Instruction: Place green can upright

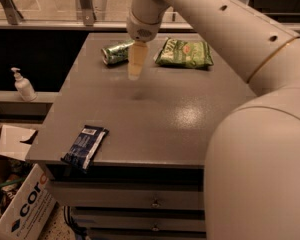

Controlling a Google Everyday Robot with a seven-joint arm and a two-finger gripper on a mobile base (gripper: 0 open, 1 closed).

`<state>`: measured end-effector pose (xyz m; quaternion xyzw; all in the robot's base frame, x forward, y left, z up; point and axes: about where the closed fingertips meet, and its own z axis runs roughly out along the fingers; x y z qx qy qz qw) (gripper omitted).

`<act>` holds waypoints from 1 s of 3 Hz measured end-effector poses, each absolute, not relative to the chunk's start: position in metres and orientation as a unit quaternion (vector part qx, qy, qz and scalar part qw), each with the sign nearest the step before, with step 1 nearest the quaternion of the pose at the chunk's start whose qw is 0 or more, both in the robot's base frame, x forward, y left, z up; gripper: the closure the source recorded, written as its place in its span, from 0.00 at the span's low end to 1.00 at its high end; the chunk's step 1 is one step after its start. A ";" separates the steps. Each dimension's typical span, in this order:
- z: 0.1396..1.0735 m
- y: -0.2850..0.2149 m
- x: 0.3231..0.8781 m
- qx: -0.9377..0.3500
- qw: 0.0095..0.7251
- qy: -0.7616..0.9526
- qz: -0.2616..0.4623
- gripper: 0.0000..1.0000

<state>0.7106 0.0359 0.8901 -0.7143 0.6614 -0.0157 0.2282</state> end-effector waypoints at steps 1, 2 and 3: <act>0.880 0.049 0.734 -0.725 0.228 0.650 -0.022 0.00; 0.874 0.062 0.752 -0.736 0.234 0.634 -0.023 0.00; 0.870 0.073 0.766 -0.751 0.238 0.616 -0.026 0.00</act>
Offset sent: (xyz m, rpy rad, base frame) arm 0.0686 0.0392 -0.0121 -0.0061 -0.0610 0.1097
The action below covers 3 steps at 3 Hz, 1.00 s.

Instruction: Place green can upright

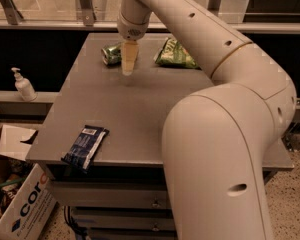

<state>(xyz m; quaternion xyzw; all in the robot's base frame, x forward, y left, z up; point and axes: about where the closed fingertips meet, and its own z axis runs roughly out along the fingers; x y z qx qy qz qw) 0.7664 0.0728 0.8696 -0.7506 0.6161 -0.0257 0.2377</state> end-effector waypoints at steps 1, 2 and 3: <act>0.866 0.081 0.775 -0.759 0.233 0.607 -0.030 0.00; 0.865 0.089 0.780 -0.767 0.227 0.599 -0.031 0.00; 0.864 0.099 0.782 -0.776 0.223 0.590 -0.031 0.00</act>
Offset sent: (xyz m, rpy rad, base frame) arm 0.0261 0.0220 0.0046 -0.0482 -0.0073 0.0646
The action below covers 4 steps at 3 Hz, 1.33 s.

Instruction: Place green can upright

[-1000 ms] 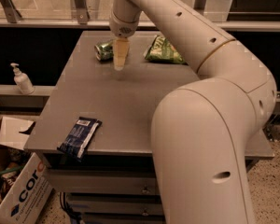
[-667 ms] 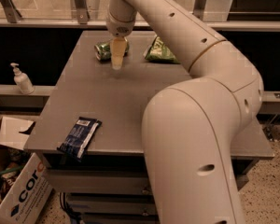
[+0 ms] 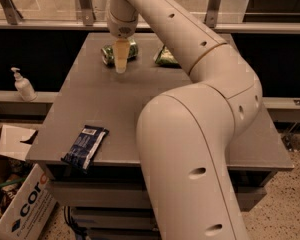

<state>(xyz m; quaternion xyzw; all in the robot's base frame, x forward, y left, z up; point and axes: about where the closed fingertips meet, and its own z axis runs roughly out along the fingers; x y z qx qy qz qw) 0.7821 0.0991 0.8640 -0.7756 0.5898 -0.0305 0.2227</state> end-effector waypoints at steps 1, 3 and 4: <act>0.861 0.106 0.780 -0.783 0.217 0.582 -0.031 0.00; 0.857 0.112 0.777 -0.797 0.211 0.564 -0.057 0.00; 0.855 0.114 0.776 -0.801 0.206 0.558 -0.065 0.00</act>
Offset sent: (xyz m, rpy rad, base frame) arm -0.0143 0.0096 -0.0070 -0.0750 -0.0655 0.0573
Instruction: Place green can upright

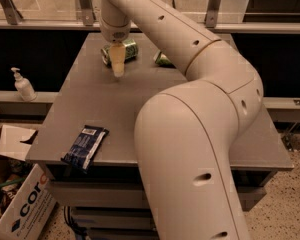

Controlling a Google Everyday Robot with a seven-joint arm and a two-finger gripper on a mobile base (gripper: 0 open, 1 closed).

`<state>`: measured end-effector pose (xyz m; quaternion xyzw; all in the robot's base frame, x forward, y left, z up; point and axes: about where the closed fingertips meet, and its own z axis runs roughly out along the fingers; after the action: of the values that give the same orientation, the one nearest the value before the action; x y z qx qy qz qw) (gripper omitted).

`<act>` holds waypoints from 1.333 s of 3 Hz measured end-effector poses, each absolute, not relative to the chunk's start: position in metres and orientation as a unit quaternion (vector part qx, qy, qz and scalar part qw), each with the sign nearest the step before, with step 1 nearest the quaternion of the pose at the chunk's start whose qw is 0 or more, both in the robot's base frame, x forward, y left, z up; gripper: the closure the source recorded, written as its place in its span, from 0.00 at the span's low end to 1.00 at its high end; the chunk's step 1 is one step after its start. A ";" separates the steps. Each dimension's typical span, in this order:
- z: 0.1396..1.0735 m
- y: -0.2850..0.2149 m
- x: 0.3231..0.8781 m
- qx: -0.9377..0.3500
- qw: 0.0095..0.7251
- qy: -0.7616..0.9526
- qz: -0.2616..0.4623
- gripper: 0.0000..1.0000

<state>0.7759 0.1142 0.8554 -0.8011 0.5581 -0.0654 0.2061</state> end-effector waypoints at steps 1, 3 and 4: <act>0.849 0.113 0.776 -0.806 0.189 0.557 -0.064 0.00; 0.846 0.111 0.776 -0.807 0.180 0.559 -0.059 0.18; 0.846 0.111 0.777 -0.804 0.180 0.564 -0.052 0.41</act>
Offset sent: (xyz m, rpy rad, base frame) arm 0.0004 -0.0075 -0.0014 -0.0382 0.0328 0.0037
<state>0.7766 0.1112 0.8460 -0.8042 0.5640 -0.0525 0.1803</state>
